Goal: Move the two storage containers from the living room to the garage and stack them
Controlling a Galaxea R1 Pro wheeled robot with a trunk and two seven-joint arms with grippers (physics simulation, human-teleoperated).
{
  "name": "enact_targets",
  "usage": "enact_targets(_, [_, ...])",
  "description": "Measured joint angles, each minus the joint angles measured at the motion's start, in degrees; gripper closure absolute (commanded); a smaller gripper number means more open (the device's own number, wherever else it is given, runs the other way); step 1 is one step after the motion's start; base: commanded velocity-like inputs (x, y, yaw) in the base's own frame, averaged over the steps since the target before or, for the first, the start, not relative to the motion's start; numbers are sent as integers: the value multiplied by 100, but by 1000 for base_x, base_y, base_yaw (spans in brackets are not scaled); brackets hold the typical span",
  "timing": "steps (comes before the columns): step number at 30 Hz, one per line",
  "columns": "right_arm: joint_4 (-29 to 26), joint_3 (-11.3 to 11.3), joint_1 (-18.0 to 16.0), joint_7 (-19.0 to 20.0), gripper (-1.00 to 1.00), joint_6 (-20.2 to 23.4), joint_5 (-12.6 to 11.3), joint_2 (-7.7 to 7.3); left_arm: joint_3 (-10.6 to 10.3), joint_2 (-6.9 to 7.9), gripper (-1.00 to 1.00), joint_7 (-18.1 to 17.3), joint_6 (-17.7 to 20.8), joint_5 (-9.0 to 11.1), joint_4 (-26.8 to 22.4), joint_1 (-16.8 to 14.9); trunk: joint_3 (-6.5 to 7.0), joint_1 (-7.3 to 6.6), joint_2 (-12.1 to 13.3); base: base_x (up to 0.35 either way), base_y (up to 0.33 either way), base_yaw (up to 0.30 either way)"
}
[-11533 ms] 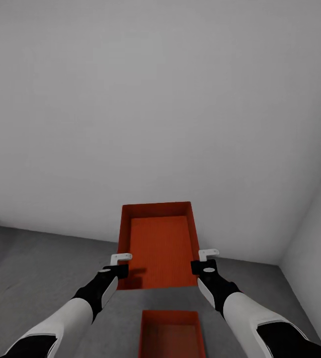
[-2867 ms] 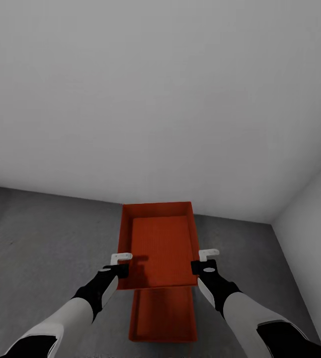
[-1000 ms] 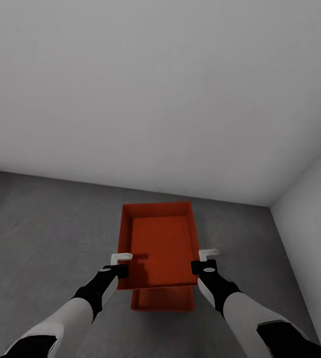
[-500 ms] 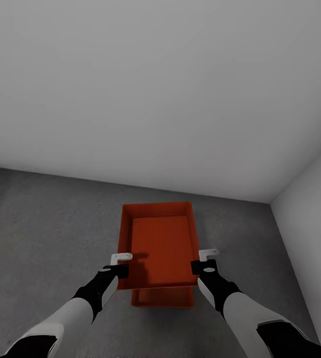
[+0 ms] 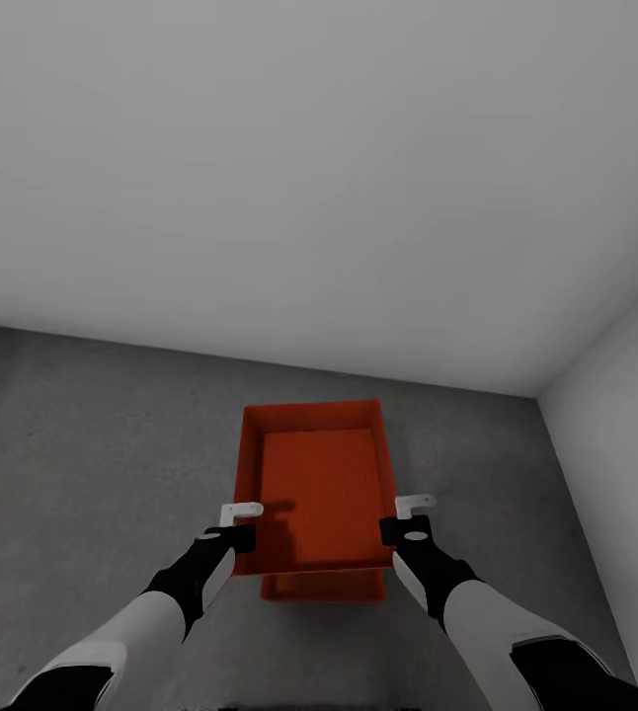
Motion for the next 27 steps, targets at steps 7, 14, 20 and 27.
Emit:
enact_targets(7, [0,-1,0,0,100,0,0,0,0,0,100,0,1,0,-1,0,-64,0,0,0,0,0])
enact_targets(14, [0,0,0,0,100,0,0,0,0,0,100,0,-1,0,1,0,-128,0,0,0,0,0])
enact_targets(20, [0,0,0,0,100,-1,1,0,0,0,100,0,-2,0,1,0,-183,0,0,0,0,0])
enact_targets(27, [0,-3,0,-1,100,0,0,1,-2,1,100,0,6,0,-5,0,-243,0,0,0,0,0])
